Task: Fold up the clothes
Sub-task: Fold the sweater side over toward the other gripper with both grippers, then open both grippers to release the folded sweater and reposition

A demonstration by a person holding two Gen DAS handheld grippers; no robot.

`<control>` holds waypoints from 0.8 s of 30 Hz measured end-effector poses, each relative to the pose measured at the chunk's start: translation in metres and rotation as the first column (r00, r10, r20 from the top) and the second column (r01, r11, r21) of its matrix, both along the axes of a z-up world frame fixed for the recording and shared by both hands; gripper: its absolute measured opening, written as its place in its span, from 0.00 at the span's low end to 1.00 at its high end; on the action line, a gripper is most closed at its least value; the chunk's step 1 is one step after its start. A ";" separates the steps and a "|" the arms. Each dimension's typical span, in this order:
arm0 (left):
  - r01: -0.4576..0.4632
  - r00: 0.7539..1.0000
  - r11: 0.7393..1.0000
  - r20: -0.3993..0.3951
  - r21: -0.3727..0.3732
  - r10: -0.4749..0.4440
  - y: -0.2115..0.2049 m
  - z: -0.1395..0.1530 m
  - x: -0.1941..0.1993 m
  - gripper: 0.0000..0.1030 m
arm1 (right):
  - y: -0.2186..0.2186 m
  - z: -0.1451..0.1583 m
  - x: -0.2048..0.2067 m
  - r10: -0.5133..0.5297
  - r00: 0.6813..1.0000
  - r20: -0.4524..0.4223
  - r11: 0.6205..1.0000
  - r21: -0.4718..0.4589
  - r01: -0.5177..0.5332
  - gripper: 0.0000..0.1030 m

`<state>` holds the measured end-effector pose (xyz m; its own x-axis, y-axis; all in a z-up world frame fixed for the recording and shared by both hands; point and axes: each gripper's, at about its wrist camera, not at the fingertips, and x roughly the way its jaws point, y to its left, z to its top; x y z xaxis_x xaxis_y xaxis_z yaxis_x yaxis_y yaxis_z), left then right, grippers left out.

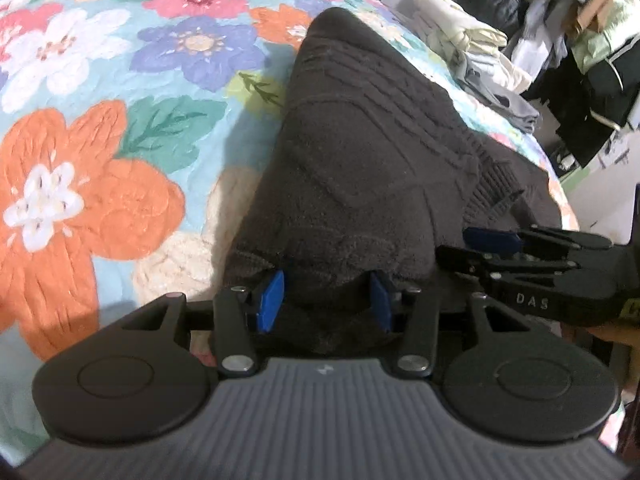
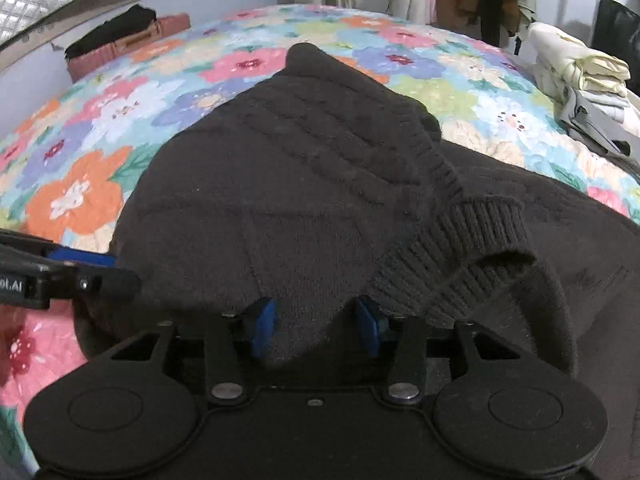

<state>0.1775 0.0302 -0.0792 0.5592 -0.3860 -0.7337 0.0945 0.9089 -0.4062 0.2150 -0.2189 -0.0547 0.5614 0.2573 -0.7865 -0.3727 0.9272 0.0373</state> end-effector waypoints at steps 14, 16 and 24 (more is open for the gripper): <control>0.053 0.999 0.986 -0.001 0.159 -0.054 -0.021 0.011 -0.016 0.51 | -0.021 0.006 -0.032 -0.018 0.999 -0.040 1.000 -0.013 0.018 0.66; 0.050 0.998 0.987 0.030 0.150 -0.055 -0.022 0.017 -0.020 0.52 | -0.034 0.010 -0.036 -0.083 0.995 -0.055 0.996 0.011 0.083 0.67; 0.023 0.997 1.000 0.071 -0.003 -0.023 -0.046 0.034 -0.034 0.63 | -0.107 0.036 -0.075 -0.261 0.962 -0.080 0.945 0.181 0.271 0.67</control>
<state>0.1439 -0.0162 -0.0457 0.6006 -0.4021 -0.6911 0.1444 0.9047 -0.4009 0.1398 -0.3264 -0.0188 0.5873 0.2507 -0.7696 -0.1061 0.9665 0.2338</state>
